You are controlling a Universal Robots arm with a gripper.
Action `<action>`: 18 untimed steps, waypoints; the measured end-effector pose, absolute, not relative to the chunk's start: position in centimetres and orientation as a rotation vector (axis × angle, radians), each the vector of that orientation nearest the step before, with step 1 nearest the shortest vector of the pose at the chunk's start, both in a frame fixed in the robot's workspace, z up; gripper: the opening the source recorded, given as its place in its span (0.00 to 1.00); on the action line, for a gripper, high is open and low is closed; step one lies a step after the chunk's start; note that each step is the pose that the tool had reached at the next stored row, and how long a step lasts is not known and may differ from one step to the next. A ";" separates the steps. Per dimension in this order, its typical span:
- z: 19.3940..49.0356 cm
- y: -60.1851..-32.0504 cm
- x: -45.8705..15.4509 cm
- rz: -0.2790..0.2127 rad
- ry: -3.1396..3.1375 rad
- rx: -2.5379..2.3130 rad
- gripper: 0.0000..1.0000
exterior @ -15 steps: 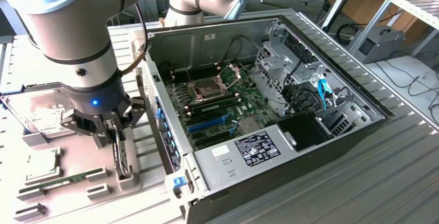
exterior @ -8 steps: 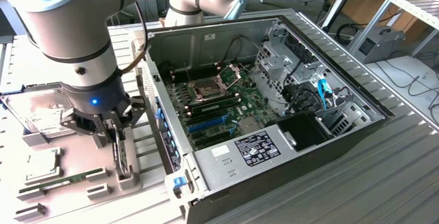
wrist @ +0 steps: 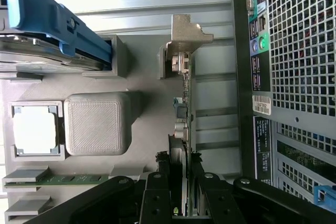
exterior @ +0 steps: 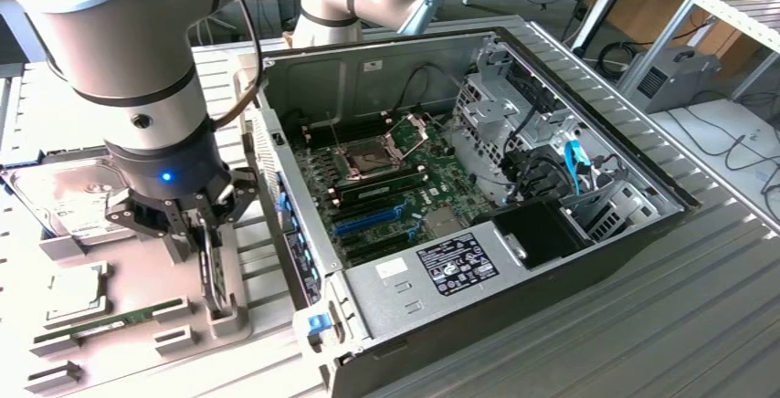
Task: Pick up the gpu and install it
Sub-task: 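Pick up the gpu and move the gpu toward the slot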
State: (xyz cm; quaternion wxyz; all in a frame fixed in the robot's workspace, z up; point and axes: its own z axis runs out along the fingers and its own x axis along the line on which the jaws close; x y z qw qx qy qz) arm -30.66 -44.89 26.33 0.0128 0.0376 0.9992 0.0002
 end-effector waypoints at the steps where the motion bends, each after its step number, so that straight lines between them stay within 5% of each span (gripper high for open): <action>1: 26.4 -44.9 -30.7 0.001 3.114 0.117 0.26; 18: 27.3 -44.9 -30.7 0.001 3.114 0.117 0.26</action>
